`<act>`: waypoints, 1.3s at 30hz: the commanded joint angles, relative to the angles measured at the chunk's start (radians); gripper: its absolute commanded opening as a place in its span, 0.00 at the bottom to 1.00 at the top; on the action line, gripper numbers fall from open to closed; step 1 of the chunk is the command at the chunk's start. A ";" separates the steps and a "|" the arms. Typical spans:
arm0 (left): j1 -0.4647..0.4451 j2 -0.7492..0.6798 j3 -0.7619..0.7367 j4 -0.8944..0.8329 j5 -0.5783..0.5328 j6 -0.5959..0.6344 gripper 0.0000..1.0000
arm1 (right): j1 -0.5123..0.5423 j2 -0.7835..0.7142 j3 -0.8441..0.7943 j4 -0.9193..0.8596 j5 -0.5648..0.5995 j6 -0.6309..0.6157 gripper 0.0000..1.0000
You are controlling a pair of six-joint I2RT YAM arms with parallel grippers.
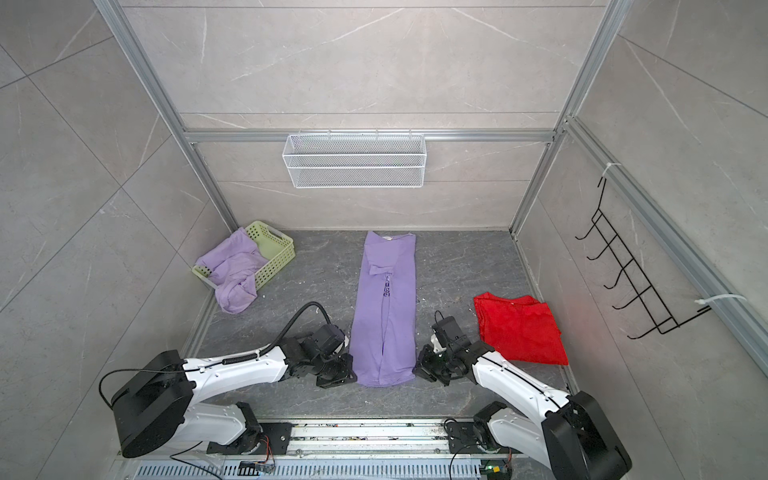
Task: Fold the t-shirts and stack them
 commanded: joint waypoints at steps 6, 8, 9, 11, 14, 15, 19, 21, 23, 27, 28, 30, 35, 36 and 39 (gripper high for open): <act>0.067 -0.065 0.160 -0.126 -0.018 0.122 0.00 | 0.041 -0.020 0.136 -0.032 0.112 0.061 0.02; 0.115 -0.048 0.203 -0.122 0.013 0.155 0.00 | 0.042 0.006 0.174 -0.023 0.154 0.060 0.02; 0.140 -0.037 0.224 -0.121 0.029 0.170 0.00 | 0.043 0.023 0.197 -0.017 0.169 0.055 0.02; 0.187 0.004 0.282 -0.114 0.065 0.215 0.00 | 0.041 0.095 0.251 0.007 0.204 0.038 0.02; 0.240 0.099 0.380 -0.127 0.105 0.281 0.00 | 0.040 0.222 0.372 0.005 0.263 0.011 0.01; 0.252 0.130 0.414 -0.134 0.110 0.302 0.00 | 0.039 0.262 0.410 0.010 0.282 0.006 0.01; 0.308 0.289 0.558 -0.154 0.129 0.369 0.00 | 0.004 0.456 0.593 -0.022 0.316 -0.059 0.01; 0.343 0.375 0.622 -0.141 0.176 0.370 0.00 | -0.020 0.536 0.678 -0.049 0.326 -0.080 0.00; 0.364 0.449 0.688 -0.145 0.182 0.384 0.00 | -0.044 0.583 0.723 -0.046 0.343 -0.084 0.00; 0.409 0.594 0.836 -0.176 0.212 0.402 0.00 | -0.114 0.686 0.775 0.025 0.289 -0.055 0.00; 0.418 0.620 0.865 -0.176 0.216 0.403 0.00 | -0.127 0.712 0.796 0.024 0.279 -0.058 0.00; 0.439 0.679 0.931 -0.185 0.223 0.406 0.00 | -0.148 0.764 0.834 0.021 0.261 -0.066 0.00; 0.476 0.788 1.045 -0.209 0.242 0.403 0.00 | -0.187 0.890 0.938 0.023 0.211 -0.081 0.01; 0.481 0.801 1.057 -0.210 0.243 0.401 0.00 | -0.191 0.908 0.955 0.022 0.208 -0.081 0.01; 0.499 0.834 1.075 -0.199 0.244 0.387 0.00 | -0.206 0.940 0.993 0.013 0.207 -0.081 0.01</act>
